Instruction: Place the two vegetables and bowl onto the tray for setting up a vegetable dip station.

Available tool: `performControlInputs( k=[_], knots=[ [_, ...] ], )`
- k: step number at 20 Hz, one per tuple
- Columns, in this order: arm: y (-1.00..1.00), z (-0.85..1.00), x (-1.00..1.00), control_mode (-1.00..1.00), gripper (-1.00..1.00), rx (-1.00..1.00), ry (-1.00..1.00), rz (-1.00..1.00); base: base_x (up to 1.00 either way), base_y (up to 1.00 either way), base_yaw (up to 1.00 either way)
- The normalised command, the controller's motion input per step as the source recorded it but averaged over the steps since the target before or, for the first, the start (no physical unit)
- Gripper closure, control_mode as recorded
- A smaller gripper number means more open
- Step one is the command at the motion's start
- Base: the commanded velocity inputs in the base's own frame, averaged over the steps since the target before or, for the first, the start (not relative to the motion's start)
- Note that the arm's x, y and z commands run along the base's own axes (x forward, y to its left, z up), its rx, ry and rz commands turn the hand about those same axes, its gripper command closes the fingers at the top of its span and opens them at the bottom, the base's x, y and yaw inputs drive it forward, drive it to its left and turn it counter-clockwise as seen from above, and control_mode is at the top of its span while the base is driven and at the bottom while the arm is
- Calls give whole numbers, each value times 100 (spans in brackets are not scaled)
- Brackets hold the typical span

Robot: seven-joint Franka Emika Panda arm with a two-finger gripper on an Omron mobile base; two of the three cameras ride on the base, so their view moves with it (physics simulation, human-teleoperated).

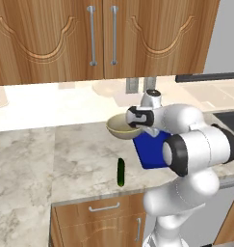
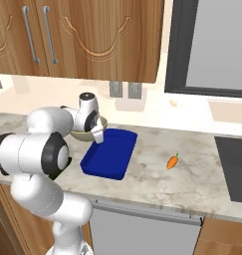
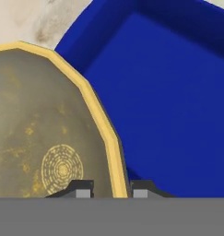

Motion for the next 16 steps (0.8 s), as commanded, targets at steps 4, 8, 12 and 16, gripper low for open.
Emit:
performControlInputs(
  k=[4,8,12,16],
  knots=[
    [-63,17,0,-100,100,0,0,10,0,0,0],
    [-61,2,0,-100,100,0,-1,12,0,0,0],
    [-56,-14,18,-100,100,0,-2,9,0,0,0],
    [-51,-16,21,-100,100,0,-5,9,0,0,0]
  ],
)
